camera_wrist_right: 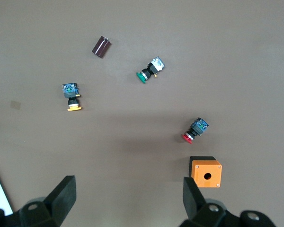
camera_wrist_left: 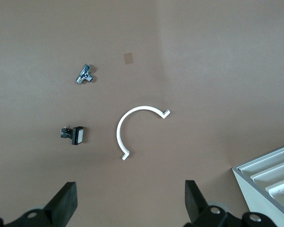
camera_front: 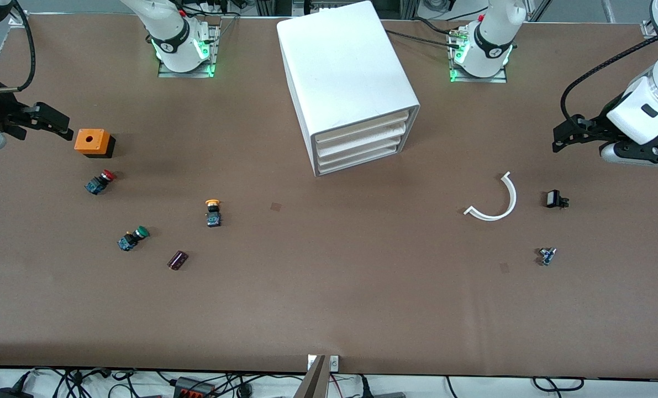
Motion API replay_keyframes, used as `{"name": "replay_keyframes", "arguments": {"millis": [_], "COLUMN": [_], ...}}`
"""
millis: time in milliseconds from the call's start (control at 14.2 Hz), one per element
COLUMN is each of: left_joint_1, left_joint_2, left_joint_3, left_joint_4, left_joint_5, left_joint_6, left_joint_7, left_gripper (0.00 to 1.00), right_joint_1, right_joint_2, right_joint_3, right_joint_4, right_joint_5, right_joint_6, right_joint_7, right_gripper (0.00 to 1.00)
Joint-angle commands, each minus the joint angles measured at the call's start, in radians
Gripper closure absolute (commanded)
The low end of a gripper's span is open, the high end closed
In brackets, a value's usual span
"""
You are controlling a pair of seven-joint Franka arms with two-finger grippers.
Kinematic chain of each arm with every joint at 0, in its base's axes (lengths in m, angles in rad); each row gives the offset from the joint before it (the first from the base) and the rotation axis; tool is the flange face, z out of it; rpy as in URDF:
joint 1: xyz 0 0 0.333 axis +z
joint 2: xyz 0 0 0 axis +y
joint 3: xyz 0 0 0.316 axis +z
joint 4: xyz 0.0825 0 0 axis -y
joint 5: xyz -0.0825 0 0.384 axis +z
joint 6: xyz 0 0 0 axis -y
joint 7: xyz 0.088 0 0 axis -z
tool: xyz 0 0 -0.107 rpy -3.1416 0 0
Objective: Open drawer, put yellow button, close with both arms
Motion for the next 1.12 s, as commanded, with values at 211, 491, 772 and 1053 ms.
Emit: {"name": "replay_keyframes", "arguments": {"millis": [211, 491, 772, 1053], "left_joint_1": [-0.006, -0.004, -0.006, -0.012], "left_joint_2": [-0.011, -0.011, -0.011, -0.011], "left_joint_3": [-0.001, 0.001, -0.007, -0.013], "left_joint_4": [0.009, 0.009, 0.009, 0.011], "left_joint_5": [-0.011, -0.012, -0.012, -0.025], "left_joint_6": [-0.018, -0.021, -0.027, -0.104], "left_joint_7": [-0.010, -0.001, -0.003, -0.001], "left_gripper": [0.00, 0.00, 0.00, 0.00], "right_joint_1": [0.002, 0.030, 0.097, 0.151], "right_joint_2": [-0.005, 0.046, 0.116, 0.184], "right_joint_3": [0.009, 0.009, 0.009, 0.009], "right_joint_4": [-0.015, 0.016, 0.046, 0.048], "right_joint_5": [-0.006, -0.001, 0.004, 0.019], "right_joint_6": [0.013, 0.017, 0.071, 0.123], "right_joint_7": [-0.006, -0.003, 0.010, 0.011], "right_gripper": [0.00, 0.00, 0.00, 0.00]}}
